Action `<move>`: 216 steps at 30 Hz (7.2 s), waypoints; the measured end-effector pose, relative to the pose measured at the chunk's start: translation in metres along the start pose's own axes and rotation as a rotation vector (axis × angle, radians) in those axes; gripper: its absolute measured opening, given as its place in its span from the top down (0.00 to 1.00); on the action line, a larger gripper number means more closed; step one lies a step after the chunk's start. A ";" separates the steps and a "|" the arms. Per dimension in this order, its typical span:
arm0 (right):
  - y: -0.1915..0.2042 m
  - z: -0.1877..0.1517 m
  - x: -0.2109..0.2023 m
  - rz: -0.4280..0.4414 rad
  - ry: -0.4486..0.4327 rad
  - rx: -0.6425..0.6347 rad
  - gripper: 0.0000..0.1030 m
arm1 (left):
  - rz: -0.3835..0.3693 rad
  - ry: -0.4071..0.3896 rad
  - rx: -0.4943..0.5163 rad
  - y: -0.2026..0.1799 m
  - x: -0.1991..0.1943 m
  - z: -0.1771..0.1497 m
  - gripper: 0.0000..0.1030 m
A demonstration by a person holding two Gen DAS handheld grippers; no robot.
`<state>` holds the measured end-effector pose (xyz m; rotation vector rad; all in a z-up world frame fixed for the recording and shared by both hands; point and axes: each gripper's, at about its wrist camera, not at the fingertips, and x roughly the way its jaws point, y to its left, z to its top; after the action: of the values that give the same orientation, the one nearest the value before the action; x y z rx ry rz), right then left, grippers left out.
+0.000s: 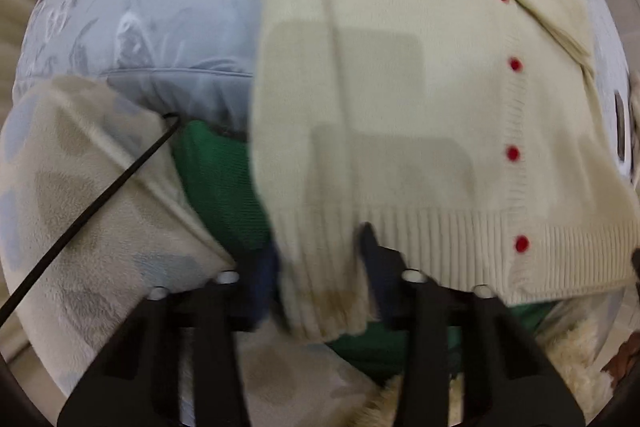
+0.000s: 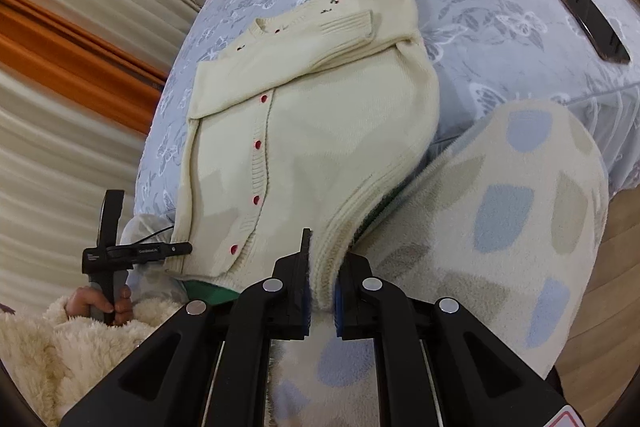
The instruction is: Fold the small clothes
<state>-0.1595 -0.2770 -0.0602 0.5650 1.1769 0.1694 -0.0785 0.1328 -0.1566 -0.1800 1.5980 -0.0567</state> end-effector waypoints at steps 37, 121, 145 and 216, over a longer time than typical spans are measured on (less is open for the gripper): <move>-0.038 0.248 0.070 -0.189 -0.373 0.067 0.41 | -0.115 -0.575 -0.093 -0.010 -0.092 0.245 0.13; -0.043 0.140 0.048 -0.292 -0.331 0.276 0.56 | -0.092 -0.492 -0.247 0.022 -0.056 0.146 0.29; -0.044 0.291 0.169 -0.414 -0.069 0.012 0.89 | -0.028 -0.362 -0.204 -0.001 -0.003 0.246 0.78; 0.092 0.254 0.275 -0.110 0.068 -0.117 1.00 | -0.429 -0.400 -0.306 -0.006 -0.047 0.199 0.74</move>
<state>0.1931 -0.1695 -0.1734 0.3930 1.2524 0.1638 0.1217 0.1493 -0.1168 -0.7263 1.1398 -0.1006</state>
